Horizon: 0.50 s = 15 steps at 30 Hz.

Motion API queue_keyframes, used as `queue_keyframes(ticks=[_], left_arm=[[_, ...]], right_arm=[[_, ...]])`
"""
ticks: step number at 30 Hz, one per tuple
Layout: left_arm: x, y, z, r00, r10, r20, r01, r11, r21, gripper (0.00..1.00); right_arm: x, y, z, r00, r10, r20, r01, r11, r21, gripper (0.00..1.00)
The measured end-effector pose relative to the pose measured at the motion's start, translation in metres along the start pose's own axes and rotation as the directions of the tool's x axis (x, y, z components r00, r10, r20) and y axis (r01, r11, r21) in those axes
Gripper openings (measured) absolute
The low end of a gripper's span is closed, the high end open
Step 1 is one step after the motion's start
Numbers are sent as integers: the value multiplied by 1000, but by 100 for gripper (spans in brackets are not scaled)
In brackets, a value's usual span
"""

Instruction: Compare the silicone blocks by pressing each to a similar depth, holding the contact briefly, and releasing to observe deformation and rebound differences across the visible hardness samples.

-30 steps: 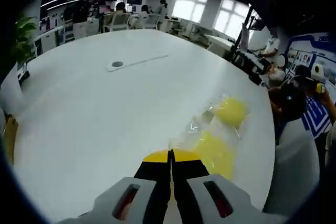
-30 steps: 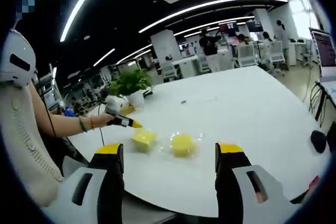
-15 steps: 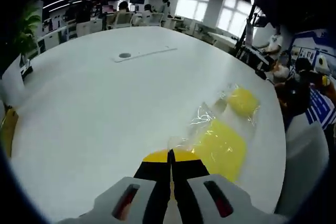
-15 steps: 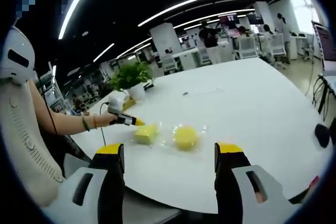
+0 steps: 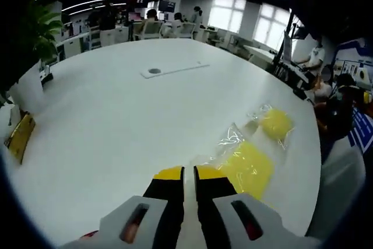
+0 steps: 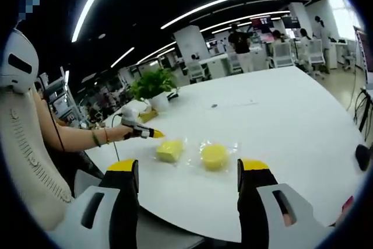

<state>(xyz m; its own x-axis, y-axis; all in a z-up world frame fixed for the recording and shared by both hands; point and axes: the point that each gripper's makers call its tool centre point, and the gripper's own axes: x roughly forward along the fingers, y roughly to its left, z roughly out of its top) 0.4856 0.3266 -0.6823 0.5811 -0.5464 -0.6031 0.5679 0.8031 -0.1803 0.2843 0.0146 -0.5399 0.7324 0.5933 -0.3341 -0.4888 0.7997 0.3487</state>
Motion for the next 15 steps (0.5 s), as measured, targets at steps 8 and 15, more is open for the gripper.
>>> queue_keyframes(ticks=[8,15], left_arm=[[-41,-21,11,997,-8,77,8,1000,4,20],[-72,-52,18,989,-34,142,31,999,23,27]], right_arm=[[8,16,7,997,72,23,-71,997,-31,64],[10,33,11,990,135,39,-132,989,-70,65]])
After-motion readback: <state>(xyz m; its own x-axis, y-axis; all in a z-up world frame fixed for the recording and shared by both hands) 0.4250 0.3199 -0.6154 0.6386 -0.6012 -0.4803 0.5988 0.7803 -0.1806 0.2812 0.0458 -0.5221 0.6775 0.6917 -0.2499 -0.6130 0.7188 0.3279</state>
